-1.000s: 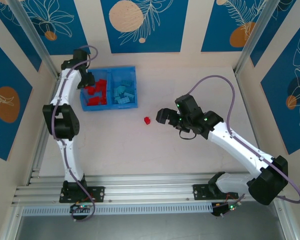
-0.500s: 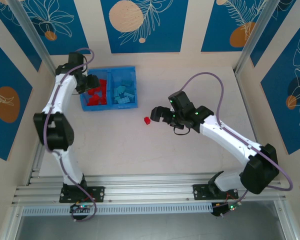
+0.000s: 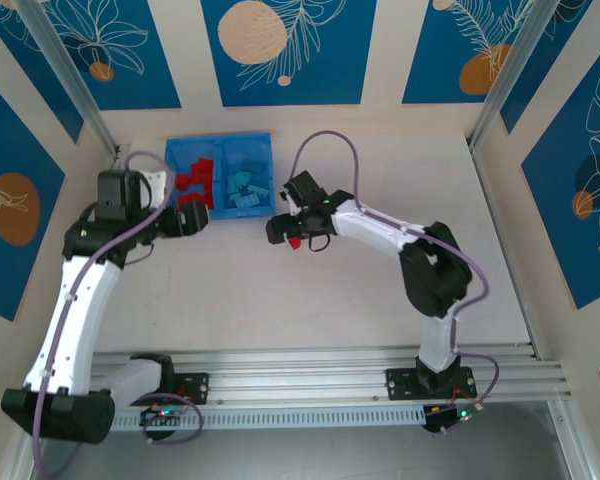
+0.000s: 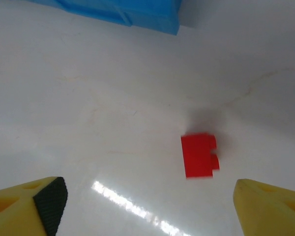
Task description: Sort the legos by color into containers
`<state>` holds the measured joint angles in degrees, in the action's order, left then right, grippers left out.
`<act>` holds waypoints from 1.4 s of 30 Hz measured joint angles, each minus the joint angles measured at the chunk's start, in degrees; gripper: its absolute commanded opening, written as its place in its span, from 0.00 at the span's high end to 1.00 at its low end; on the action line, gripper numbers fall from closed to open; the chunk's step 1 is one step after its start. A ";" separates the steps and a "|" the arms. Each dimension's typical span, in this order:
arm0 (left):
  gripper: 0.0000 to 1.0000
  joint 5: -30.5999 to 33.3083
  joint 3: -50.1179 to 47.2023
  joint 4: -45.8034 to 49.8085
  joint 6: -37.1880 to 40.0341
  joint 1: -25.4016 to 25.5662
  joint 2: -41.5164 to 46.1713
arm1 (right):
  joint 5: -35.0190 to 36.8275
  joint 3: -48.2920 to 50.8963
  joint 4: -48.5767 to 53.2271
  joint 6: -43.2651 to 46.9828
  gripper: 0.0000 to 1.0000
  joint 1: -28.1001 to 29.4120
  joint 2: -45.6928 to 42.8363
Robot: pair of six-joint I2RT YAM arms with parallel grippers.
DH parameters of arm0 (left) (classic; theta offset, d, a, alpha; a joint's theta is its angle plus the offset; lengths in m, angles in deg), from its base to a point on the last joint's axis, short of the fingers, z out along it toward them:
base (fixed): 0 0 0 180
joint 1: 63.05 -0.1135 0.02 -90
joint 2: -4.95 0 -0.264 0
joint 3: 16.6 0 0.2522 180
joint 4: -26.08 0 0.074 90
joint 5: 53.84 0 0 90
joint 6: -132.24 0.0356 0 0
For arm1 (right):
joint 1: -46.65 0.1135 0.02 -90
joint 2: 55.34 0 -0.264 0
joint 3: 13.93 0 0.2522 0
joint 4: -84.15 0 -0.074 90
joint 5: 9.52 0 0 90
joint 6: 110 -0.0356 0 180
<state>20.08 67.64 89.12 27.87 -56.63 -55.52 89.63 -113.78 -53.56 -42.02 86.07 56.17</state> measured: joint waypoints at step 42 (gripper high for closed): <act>0.00 12.20 2.49 3.17 -2.25 0.24 5.64 | 4.90 -34.14 -0.76 0.59 0.71 10.78 9.90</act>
<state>32.28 70.13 92.29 25.62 -56.39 -49.88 94.52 -147.92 -54.32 -41.43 96.84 66.07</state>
